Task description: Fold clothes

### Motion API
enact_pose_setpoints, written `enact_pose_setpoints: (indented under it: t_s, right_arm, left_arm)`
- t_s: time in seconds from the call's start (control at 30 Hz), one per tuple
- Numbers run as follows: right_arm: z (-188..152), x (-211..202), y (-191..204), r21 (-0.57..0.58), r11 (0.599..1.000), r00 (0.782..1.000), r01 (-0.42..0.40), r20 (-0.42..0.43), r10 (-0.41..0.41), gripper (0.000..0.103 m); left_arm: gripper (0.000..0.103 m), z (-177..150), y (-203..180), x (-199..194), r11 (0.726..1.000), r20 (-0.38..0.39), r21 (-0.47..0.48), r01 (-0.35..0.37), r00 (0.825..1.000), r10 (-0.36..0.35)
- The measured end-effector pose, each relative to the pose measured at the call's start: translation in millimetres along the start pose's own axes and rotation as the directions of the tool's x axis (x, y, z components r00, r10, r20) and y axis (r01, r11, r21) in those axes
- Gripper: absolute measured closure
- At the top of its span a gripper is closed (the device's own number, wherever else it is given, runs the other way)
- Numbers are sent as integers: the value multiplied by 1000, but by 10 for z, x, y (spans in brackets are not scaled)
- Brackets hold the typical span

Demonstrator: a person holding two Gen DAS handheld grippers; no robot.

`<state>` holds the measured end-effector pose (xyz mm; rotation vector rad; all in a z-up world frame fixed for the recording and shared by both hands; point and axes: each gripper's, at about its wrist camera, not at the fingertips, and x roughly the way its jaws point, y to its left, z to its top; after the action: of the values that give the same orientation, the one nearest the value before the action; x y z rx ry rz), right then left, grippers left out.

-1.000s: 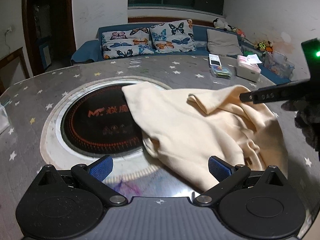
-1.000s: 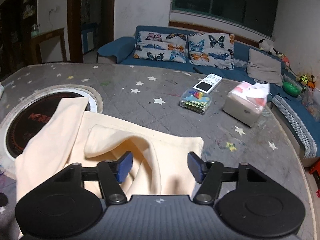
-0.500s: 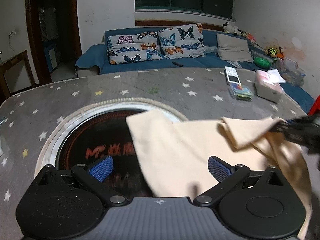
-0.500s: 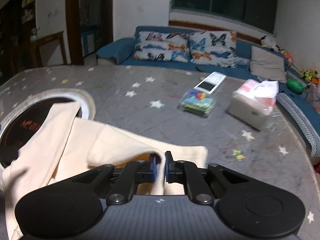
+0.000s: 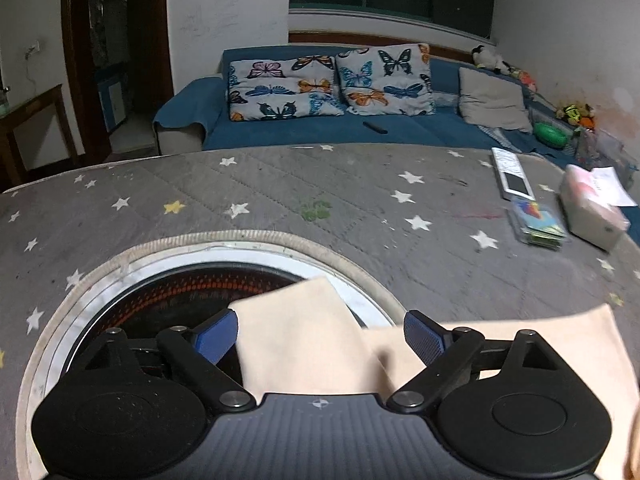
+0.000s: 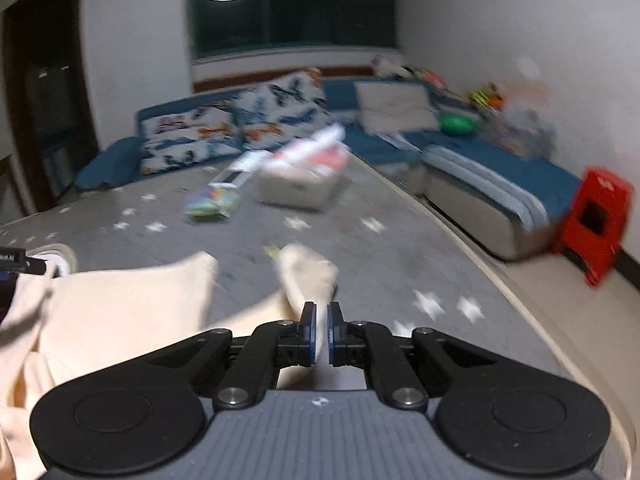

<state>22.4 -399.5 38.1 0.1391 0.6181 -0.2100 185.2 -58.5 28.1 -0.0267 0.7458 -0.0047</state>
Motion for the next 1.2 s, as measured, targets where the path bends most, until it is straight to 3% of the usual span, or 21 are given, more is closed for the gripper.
enact_pose_setpoints:
  t_s: [0.17, 0.23, 0.27, 0.37, 0.43, 0.57, 0.93, 1.2]
  right_arm:
    - [-137, -56, -260, 37, 999, 999, 26, -31, -25, 91]
    - [-150, -78, -306, 46, 999, 999, 24, -32, -23, 75]
    - [-161, -91, -303, 45, 999, 999, 19, -34, -18, 73]
    - [-208, -127, -256, 36, 999, 999, 3, -44, -1, 71]
    - [-208, -120, -207, 36, 999, 999, -15, -49, 17, 68]
    - [-190, -98, -116, 34, 999, 997, -40, -57, 42, 66]
    - [-212, -7, -75, 54, 997, 994, -57, -85, 61, 64]
    - [-211, -156, 46, 16, 993, 990, -114, -79, 115, 63]
  left_arm:
    - [20, 58, 38, 235, 999, -41, -34, -30, 999, 29]
    - [27, 55, 53, 284, 999, -45, -38, -35, 998, 34]
    - [30, 54, 49, 295, 999, -45, -29, -39, 998, 38]
    - [50, 52, 36, 311, 998, -30, -2, -62, 998, 62]
    - [69, 51, 69, 303, 998, -20, 6, -63, 998, 63]
    - [91, 50, 194, 234, 999, -17, -29, -31, 999, 30]
    - [92, -33, 593, -399, 991, 100, -136, 4, 995, 9]
    - [93, -230, 1007, -1140, 976, 222, -216, 39, 975, 10]
